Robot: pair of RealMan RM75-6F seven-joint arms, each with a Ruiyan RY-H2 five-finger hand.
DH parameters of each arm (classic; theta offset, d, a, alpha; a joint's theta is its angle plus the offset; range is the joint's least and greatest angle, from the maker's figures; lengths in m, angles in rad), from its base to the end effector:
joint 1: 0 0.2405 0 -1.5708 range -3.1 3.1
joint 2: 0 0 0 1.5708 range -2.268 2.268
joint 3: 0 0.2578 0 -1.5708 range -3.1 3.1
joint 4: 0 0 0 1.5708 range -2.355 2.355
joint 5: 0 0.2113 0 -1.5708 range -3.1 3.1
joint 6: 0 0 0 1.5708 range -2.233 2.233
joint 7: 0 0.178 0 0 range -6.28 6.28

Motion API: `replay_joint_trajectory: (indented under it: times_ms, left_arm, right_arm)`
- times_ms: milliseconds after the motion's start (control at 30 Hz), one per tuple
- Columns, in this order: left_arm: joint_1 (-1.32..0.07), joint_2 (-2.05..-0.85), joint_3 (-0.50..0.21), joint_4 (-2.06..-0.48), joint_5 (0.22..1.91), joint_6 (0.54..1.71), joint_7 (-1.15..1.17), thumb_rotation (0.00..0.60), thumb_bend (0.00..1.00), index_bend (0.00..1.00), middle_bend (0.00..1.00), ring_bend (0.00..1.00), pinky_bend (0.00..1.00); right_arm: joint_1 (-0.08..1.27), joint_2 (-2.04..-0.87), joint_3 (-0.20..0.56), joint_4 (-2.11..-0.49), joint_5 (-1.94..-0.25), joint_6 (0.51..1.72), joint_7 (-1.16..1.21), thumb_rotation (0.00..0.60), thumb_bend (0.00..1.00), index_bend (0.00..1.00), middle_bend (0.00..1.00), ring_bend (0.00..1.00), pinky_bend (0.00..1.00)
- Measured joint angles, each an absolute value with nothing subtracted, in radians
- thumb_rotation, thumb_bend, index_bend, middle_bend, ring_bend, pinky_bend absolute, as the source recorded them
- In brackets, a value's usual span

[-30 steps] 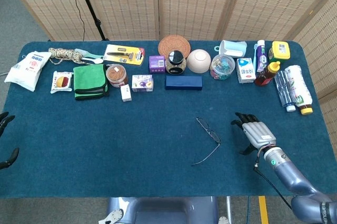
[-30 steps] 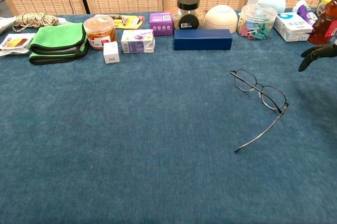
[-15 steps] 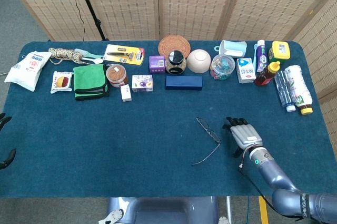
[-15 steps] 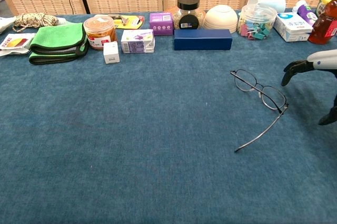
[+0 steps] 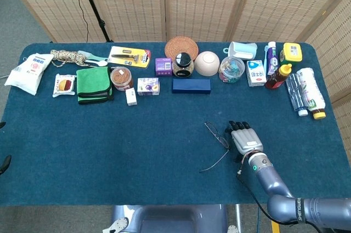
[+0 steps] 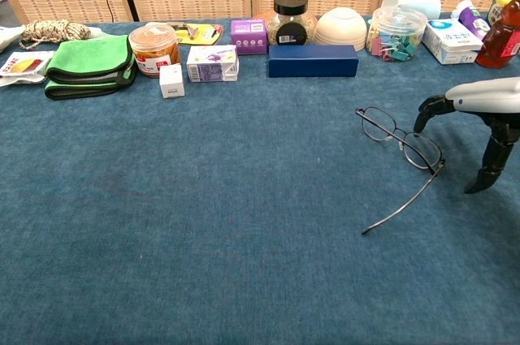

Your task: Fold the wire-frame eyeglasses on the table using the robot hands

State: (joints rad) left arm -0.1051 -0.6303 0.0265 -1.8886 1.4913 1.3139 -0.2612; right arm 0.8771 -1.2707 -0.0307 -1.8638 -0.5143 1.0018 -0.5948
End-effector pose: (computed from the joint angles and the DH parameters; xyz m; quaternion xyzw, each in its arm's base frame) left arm -0.2972 0.1973 0.2457 -0.6035 -0.4734 -0.3262 0.5525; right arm -0.1939 -0.3325 0.0084 0.7380 -0.4775 0.1711 0.4450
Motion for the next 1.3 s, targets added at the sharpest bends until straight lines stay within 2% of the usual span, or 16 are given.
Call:
replay_joint_trajectory:
  times_ms: [333, 533, 1300]
  left_arm:
    - [-0.099, -0.628, 0.027, -1.88, 1.492, 1.323, -0.275, 0.447, 0.43, 0.0, 0.0, 0.0, 0.0]
    - [-0.096, -0.625, 0.028, -1.877, 1.489, 1.325, -0.281, 0.447, 0.43, 0.0, 0.0, 0.0, 0.0]
    - [-0.094, -0.619, 0.028, -1.881, 1.483, 1.319, -0.281, 0.446, 0.43, 0.0, 0.0, 0.0, 0.0]
  right_arm:
    - [0.894, -1.332, -0.006, -1.86, -0.457, 1.05, -0.644, 0.6, 0.06, 0.22, 0.0, 0.0, 0.0]
    - [0.902, -1.355, 0.013, -1.849, -0.426, 1.069, -0.661, 0.6, 0.06, 0.29, 0.0, 0.0, 0.0]
    - [0.952, -1.423, 0.085, -1.801, -0.311, 1.083, -0.726, 0.6, 0.09, 0.47, 0.11, 0.01, 0.04]
